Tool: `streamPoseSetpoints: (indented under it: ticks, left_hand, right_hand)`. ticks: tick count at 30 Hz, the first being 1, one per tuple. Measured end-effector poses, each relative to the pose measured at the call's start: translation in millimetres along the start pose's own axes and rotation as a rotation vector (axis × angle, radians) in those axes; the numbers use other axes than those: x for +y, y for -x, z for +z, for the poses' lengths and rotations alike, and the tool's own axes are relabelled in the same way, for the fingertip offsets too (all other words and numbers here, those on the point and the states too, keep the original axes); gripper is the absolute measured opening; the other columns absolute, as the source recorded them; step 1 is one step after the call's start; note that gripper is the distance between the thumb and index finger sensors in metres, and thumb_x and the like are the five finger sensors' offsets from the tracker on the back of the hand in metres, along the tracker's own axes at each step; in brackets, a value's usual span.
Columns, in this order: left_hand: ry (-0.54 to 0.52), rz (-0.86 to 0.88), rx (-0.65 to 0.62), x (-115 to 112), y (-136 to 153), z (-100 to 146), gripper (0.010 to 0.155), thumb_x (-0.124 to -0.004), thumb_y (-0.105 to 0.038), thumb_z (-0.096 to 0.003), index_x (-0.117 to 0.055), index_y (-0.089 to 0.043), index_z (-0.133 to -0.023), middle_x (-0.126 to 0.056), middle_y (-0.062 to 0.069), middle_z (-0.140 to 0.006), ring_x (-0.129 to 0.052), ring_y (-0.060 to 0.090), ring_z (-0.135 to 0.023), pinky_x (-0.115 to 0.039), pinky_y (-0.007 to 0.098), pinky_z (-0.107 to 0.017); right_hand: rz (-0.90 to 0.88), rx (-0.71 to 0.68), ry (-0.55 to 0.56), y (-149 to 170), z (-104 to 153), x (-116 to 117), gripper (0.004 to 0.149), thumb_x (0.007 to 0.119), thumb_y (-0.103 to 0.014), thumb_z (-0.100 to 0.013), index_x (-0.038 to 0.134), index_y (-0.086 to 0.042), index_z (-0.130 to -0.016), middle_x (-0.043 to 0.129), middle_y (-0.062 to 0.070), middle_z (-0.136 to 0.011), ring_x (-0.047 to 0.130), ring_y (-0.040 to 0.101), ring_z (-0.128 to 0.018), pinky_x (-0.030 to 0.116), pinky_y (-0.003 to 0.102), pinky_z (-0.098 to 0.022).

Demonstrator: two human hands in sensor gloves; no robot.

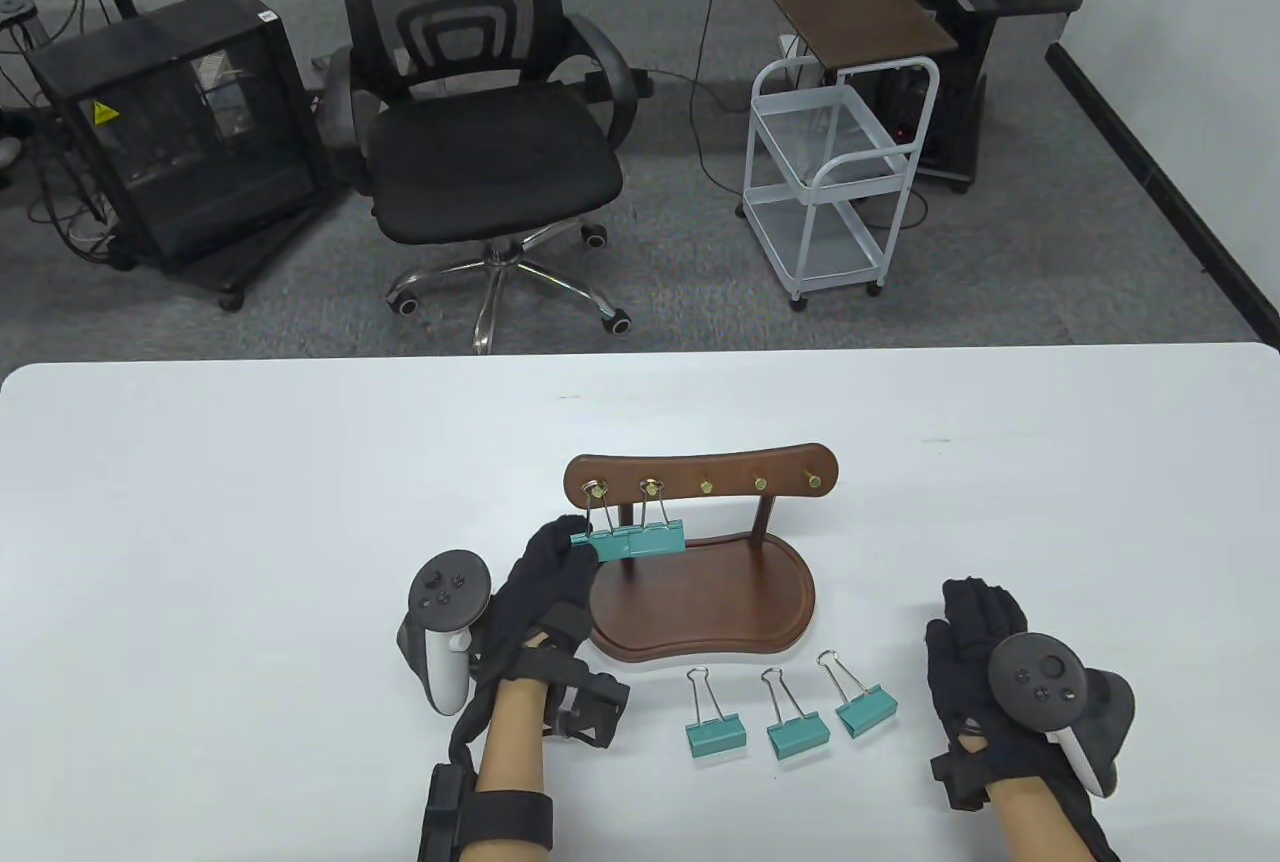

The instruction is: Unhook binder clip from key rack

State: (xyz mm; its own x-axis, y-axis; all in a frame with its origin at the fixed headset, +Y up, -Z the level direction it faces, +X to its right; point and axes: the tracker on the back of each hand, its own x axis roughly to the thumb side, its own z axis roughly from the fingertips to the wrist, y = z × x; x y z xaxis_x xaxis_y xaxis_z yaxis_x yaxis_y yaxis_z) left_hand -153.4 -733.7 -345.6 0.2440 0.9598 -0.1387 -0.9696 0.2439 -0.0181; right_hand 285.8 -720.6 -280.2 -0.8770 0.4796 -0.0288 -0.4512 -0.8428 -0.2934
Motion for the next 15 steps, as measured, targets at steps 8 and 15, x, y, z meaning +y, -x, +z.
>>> streamPoseSetpoints:
  ticks: [8,15]
  left_hand:
    - [-0.013,0.027,-0.027,4.3,0.1,0.5,0.058,-0.073,-0.043,-0.0541,-0.06,-0.03,-0.109,-0.073,0.005,-0.103,-0.081,0.029,-0.09,-0.073,0.052,-0.066]
    - [-0.006,0.037,-0.041,6.3,-0.4,1.1,0.059,-0.075,-0.041,-0.0534,-0.06,-0.03,-0.109,-0.072,0.005,-0.104,-0.08,0.029,-0.091,-0.072,0.053,-0.066]
  right_hand:
    - [-0.001,0.001,0.0,0.3,0.1,0.2,0.06,0.061,-0.049,-0.04,0.063,-0.016,-0.09,0.065,0.016,-0.098,0.058,0.042,-0.09,0.059,0.051,-0.064]
    - [-0.001,0.001,0.001,0.6,0.1,0.3,0.06,0.061,-0.049,-0.04,0.063,-0.016,-0.09,0.065,0.016,-0.098,0.058,0.042,-0.09,0.059,0.051,-0.064]
